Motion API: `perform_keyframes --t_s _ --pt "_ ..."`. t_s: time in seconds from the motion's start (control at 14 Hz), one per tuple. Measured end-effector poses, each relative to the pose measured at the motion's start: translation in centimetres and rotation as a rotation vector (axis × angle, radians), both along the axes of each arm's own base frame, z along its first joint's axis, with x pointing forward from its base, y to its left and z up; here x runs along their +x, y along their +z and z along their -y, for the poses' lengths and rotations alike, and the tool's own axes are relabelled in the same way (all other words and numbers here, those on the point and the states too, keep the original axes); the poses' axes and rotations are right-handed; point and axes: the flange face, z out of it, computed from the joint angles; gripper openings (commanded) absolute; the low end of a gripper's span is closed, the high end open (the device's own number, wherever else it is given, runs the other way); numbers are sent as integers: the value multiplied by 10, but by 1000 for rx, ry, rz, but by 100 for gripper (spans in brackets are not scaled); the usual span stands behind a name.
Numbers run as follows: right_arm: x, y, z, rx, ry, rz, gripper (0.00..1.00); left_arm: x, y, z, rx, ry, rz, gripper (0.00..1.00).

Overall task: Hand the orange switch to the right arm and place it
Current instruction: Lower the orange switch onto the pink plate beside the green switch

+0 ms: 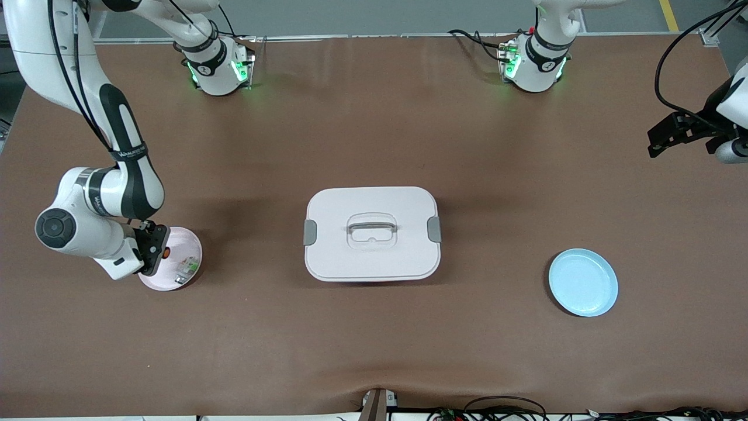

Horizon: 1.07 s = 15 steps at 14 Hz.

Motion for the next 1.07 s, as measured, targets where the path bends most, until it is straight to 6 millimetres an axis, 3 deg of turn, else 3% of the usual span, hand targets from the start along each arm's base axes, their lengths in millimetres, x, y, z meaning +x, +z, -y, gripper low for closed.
perform_keyframes --t_s 0.5,1.07 --pt "-2 -22 -3 13 -10 -22 15 0 -3 8 -8 -13 -9 100" --pt "-2 -31 -2 11 -10 -14 21 4 -8 25 -58 -35 -14 100"
